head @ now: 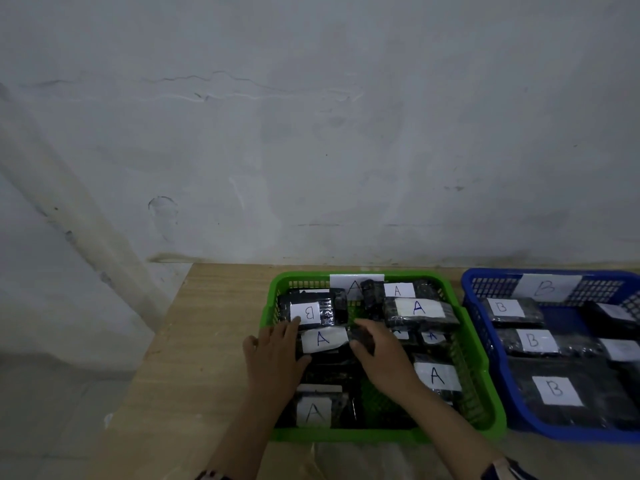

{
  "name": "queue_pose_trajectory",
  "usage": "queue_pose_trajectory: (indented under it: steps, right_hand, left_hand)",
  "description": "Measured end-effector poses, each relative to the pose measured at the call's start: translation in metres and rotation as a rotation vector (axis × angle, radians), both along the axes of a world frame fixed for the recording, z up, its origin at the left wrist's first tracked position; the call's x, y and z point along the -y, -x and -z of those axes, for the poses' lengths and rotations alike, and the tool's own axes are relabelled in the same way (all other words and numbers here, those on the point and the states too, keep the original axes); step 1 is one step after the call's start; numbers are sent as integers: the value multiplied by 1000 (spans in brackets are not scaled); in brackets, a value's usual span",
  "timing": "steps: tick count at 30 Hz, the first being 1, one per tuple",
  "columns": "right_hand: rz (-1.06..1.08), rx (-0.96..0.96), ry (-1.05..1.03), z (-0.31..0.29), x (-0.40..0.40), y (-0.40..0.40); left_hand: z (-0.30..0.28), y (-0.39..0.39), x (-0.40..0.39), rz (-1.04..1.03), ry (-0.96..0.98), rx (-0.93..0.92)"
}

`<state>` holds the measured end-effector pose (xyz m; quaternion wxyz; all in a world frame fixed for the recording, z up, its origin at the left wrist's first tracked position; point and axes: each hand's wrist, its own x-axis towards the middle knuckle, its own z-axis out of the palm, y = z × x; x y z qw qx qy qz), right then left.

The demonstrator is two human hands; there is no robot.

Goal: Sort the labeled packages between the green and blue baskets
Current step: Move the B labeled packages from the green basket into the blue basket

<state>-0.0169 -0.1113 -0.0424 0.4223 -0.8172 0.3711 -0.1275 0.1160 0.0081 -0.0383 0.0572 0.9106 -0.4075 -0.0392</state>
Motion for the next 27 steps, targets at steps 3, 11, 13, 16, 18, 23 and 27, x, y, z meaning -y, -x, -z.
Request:
queue_pose_trajectory:
  steps: [3,11,13,16,18,23,27]
  right_hand:
    - [-70,-44,-96,3,2,-7]
    - [-83,-4,-238,-8,15,1]
    - [-34,28,-231,-12,20,13]
    - [32,75,-177,-20,24,31]
    - [37,61,-132,-24,25,43]
    - [48,-39,-39,-30,24,67]
    - [124,-62,48,-32,24,83]
  left_hand:
    - [3,-2,5,50,-36,13]
    - [-1,2,-5,122,165,-72]
    - [1,6,-8,99,198,-118]
    - [1,12,-12,68,241,-153]
    - [2,17,-13,79,218,-162]
    - [8,40,-10,170,161,-212]
    - [11,57,-2,247,111,-225]
